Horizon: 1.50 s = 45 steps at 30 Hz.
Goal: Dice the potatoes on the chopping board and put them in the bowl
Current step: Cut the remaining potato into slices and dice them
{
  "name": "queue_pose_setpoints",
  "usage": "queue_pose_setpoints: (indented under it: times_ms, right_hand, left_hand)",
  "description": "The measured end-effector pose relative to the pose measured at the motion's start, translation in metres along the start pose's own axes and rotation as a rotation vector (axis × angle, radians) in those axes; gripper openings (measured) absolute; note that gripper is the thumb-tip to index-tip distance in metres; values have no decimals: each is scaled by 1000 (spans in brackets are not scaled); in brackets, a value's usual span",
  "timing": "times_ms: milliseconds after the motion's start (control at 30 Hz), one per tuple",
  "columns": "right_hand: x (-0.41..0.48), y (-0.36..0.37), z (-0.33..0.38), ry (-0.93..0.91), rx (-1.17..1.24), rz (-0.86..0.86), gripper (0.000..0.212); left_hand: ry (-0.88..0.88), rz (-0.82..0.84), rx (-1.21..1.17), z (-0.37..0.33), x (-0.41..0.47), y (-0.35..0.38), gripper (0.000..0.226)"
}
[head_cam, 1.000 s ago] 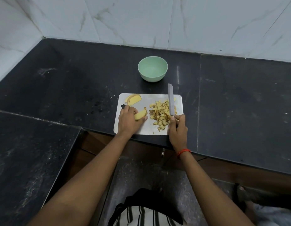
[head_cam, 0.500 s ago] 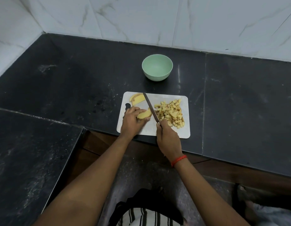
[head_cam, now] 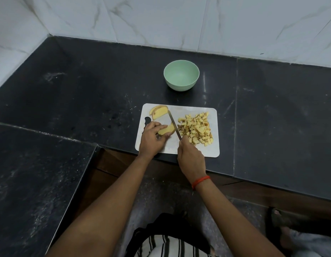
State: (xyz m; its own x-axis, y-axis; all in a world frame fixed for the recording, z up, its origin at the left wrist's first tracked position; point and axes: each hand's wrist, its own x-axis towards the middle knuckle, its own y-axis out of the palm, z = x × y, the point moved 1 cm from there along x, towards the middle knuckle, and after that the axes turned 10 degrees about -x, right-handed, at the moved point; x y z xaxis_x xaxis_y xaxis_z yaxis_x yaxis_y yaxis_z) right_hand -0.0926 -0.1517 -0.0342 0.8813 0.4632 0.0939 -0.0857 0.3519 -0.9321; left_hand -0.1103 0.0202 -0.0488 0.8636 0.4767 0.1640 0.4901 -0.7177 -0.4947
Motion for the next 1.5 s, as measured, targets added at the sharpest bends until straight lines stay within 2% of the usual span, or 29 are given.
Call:
queue_pose_setpoints:
  times_ms: [433,633,800,900,1000,1100,1500]
  right_hand:
    - [5,-6,7,-36,-191,87,23]
    - [-12,-14,6,-74,-291,122,37]
    - [-46,-27,-12,-56,-297,255,21]
    - [-57,-38,-18,43,-152,189,5]
    - [-45,-38,-14,43,-47,102,7]
    - [-15,-27,-8,-5,-40,35,7]
    - [7,-9,1,-61,-106,73,20]
  left_hand:
    - [59,60,43,1,1,2,40]
    - [57,60,83,3,2,4,41]
    - [50,44,89,3,0,4,41]
    - [54,38,85,2,0,3,42]
    - [52,34,77,2,0,4,45]
    - [32,22,46,1,-1,5,48]
    - [95,35,31,5,-2,1,36]
